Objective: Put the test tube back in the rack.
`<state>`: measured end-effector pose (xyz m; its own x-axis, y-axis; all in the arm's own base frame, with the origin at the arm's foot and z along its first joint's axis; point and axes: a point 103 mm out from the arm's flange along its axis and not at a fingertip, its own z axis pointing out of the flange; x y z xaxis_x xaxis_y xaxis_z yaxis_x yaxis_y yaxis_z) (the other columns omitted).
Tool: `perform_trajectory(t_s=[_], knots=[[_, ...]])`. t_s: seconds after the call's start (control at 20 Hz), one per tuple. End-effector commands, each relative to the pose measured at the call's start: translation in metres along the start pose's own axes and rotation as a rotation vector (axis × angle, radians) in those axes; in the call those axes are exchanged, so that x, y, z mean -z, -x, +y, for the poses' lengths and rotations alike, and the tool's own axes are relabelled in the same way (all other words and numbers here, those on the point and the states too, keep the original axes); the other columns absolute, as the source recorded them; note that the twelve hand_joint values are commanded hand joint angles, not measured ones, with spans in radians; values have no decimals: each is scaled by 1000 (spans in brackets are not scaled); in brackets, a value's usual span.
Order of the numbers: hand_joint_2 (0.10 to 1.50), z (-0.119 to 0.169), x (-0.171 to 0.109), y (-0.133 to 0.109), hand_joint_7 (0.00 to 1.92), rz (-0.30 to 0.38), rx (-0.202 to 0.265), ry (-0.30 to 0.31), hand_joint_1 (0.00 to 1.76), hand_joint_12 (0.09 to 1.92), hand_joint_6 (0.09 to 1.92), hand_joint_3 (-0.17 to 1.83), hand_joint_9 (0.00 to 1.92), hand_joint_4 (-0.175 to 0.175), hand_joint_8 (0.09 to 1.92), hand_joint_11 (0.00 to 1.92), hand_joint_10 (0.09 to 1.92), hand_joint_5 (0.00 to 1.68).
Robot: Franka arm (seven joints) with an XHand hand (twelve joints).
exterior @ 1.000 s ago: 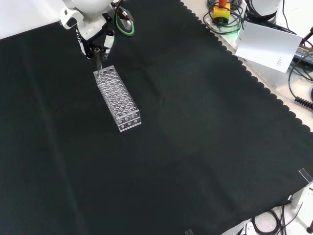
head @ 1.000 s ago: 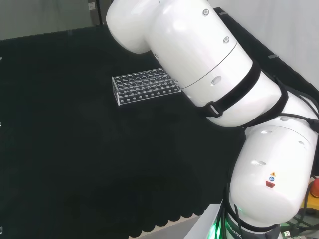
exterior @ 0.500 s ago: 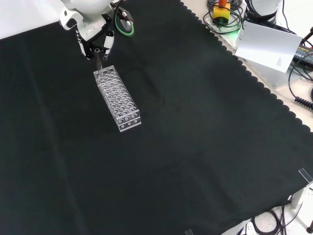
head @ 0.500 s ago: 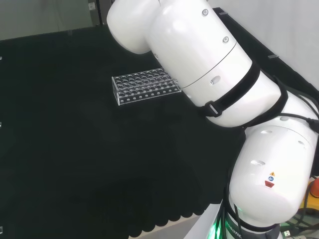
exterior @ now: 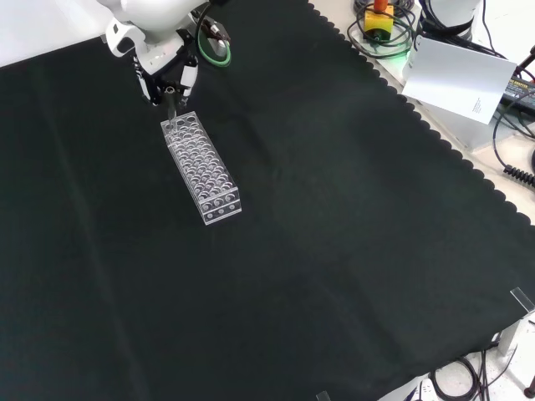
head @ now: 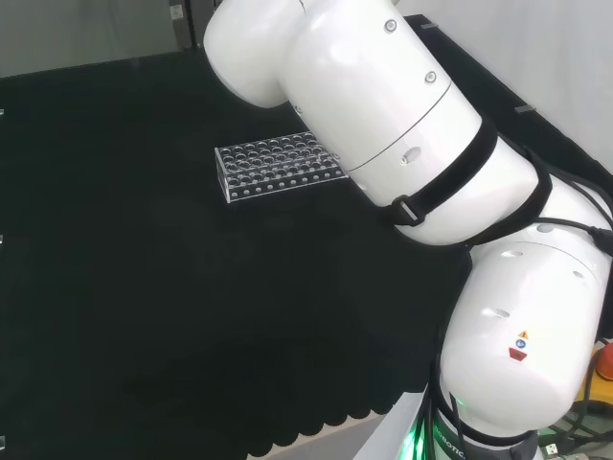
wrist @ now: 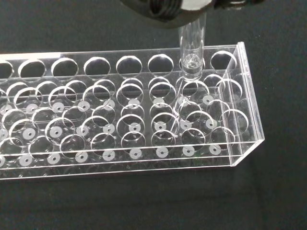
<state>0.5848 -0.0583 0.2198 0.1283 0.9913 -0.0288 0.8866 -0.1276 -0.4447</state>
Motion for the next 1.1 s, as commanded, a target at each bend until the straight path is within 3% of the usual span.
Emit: perform_trajectory(t_s=[0.05, 1.1], knots=[[1007, 2, -3, 0, 1729, 0, 1, -8, 1414, 1167, 555, 0, 1185, -175, 488, 951, 807, 1149], [1006, 20, -19, 9, 1732, 13, -32, -16, 1414, 1168, 553, 0, 1187, -175, 484, 951, 805, 1149]])
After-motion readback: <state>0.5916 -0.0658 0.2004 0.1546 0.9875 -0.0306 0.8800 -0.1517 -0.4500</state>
